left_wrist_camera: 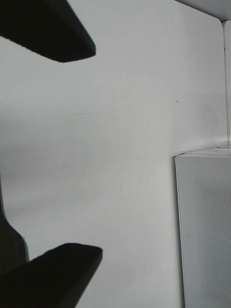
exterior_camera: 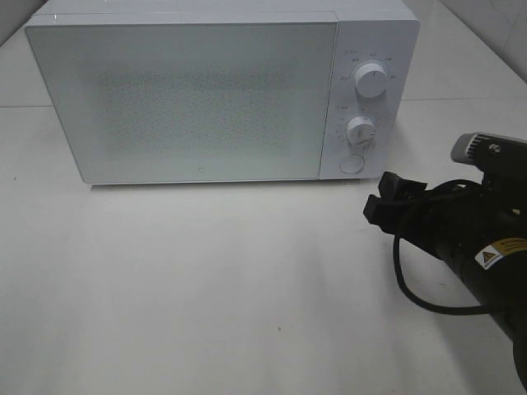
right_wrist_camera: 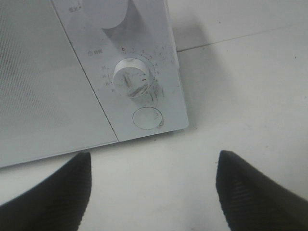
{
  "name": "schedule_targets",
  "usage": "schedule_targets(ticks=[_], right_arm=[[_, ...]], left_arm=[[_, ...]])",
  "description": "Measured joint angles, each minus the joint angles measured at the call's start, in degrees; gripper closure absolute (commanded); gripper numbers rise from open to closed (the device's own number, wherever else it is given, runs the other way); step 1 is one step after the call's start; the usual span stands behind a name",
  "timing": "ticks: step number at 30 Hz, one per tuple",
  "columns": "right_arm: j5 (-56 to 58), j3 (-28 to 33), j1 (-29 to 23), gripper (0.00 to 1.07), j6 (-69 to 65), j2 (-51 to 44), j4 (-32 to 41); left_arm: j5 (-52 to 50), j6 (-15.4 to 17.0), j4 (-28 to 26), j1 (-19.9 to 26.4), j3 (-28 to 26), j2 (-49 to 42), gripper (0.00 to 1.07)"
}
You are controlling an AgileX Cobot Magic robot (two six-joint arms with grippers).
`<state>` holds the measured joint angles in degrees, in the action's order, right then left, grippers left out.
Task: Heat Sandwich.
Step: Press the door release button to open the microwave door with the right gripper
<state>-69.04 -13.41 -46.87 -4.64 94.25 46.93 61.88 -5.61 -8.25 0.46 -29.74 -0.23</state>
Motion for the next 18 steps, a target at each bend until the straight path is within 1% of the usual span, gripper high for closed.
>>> schedule_targets(ticks=[3,4,5,6,8,9,10,11,12,13,15,16,17,18], right_arm=[[0.00,0.00,0.00,0.37,-5.79,0.00,0.00],[0.00,0.00,0.00,0.37,-12.03,0.00,0.00],[0.00,0.00,0.00,0.37,-15.58,0.00,0.00],[0.00,0.00,0.00,0.37,-15.58,0.00,0.00],[0.00,0.00,0.00,0.37,-23.03,0.00,0.06],[0.00,0.00,0.00,0.37,-30.02,0.00,0.06],[0.00,0.00,0.00,0.38,-33.80,0.00,0.06],[0.00,0.00,0.00,0.38,-33.80,0.00,0.06],[0.00,0.00,0.00,0.38,-36.84,0.00,0.06],[0.00,0.00,0.00,0.40,-44.06,0.00,0.06],[0.00,0.00,0.00,0.42,-49.73,0.00,0.06],[0.00,0.00,0.00,0.42,-49.73,0.00,0.06],[0.06,0.00,0.00,0.43,-54.77,0.00,0.06],[0.23,0.00,0.00,0.46,-57.01,0.00,0.06]], left_arm=[[0.00,0.00,0.00,0.00,0.00,0.00,0.09],[0.00,0.00,0.00,0.00,0.00,0.00,0.09],[0.00,0.00,0.00,0.00,0.00,0.00,0.09],[0.00,0.00,0.00,0.00,0.00,0.00,0.09],[0.00,0.00,0.00,0.00,0.00,0.00,0.09],[0.00,0.00,0.00,0.00,0.00,0.00,0.09],[0.00,0.00,0.00,0.00,0.00,0.00,0.09],[0.00,0.00,0.00,0.00,0.00,0.00,0.09],[0.00,0.00,0.00,0.00,0.00,0.00,0.09],[0.00,0.00,0.00,0.00,0.00,0.00,0.09],[0.00,0.00,0.00,0.00,0.00,0.00,0.09],[0.00,0.00,0.00,0.00,0.00,0.00,0.09],[0.00,0.00,0.00,0.00,0.00,0.00,0.09],[0.00,0.00,0.00,0.00,0.00,0.00,0.09]])
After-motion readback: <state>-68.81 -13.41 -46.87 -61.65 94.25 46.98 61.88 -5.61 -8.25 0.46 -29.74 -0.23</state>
